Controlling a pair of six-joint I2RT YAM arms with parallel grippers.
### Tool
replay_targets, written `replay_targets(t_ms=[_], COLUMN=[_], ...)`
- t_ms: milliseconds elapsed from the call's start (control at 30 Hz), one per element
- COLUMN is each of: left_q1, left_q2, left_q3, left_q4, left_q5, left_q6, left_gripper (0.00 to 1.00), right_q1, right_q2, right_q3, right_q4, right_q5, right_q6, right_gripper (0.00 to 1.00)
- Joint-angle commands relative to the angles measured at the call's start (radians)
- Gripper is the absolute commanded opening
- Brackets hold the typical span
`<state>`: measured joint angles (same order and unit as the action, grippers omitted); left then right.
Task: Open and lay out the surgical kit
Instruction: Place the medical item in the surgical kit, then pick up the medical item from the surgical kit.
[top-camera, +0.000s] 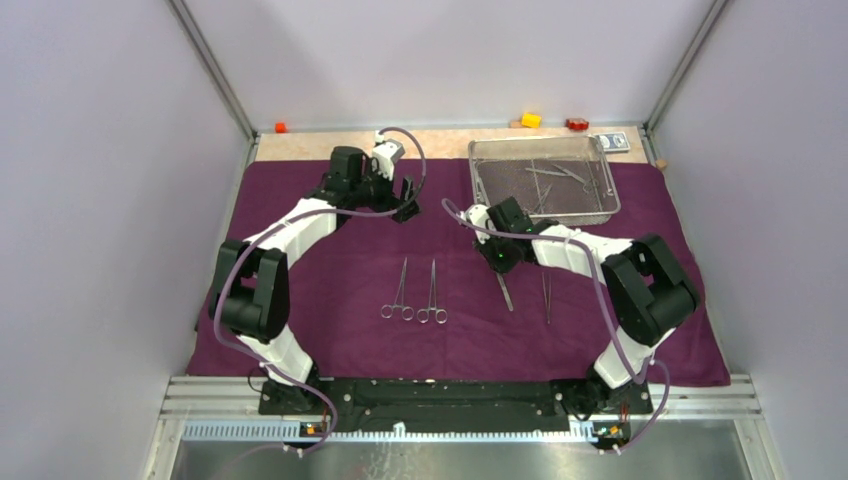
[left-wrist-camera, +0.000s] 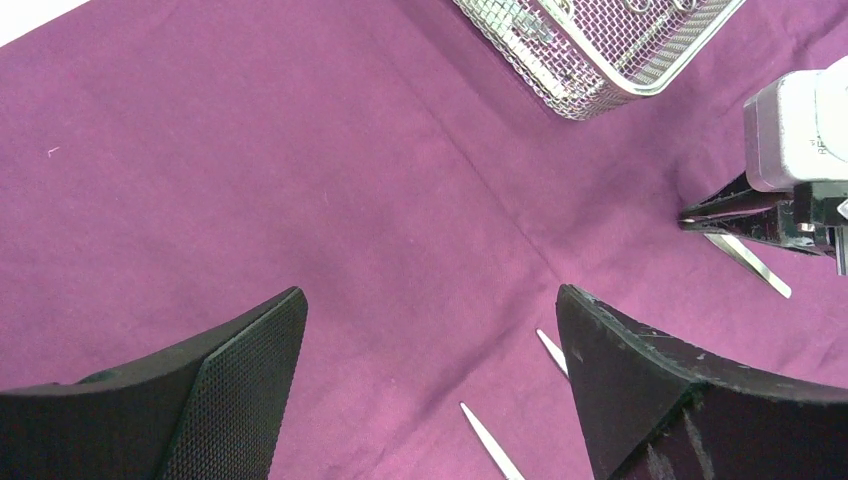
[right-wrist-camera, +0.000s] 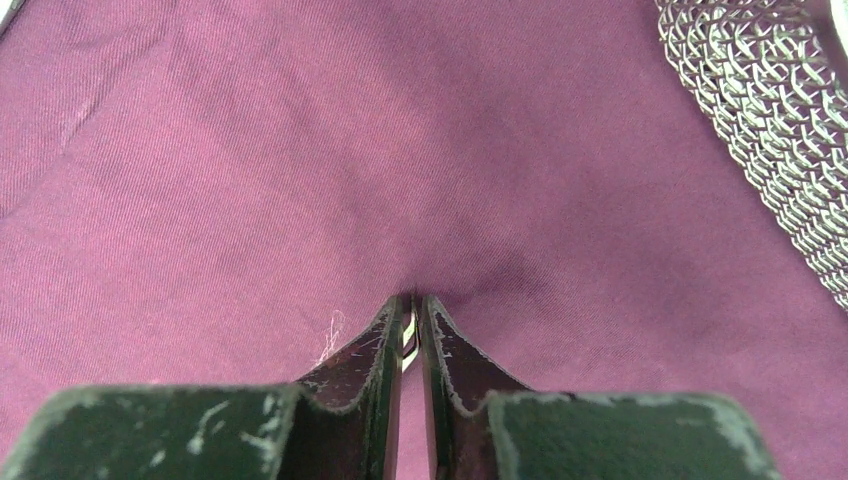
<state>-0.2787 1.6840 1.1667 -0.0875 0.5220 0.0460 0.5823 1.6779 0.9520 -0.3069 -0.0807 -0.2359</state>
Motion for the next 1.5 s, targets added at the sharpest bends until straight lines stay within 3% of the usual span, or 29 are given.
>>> replay_targets(t_ms=[0, 267, 867, 1467], left_q1=[0.006, 0.006, 0.004, -0.004], left_q2=[-0.005, 0.021, 0.042, 0.052], left_q3=[0.015, 0.040, 0.009, -0.003], left_q4=[-0.001, -0.002, 0.143, 0.176], left_q5=[0.036, 0.072, 0.237, 0.273], left_q6=[-0.005, 0.000, -0.005, -0.018], left_gripper=[0.99, 0.99, 0.99, 0.99], right_q1=[0.013, -0.055, -0.398, -0.621], right_q2=[-0.046, -0.103, -0.112, -0.010], right_q3=[0.034, 0.002, -0.153, -0.208], right_q4=[0.003, -0.001, 0.009, 0.106], right_q5=[-0.020, -0.162, -0.893, -1.008], right_q6=[-0.009, -0.024, -0.295, -0.155], right_gripper=[0.10, 0.04, 0.00, 0.00])
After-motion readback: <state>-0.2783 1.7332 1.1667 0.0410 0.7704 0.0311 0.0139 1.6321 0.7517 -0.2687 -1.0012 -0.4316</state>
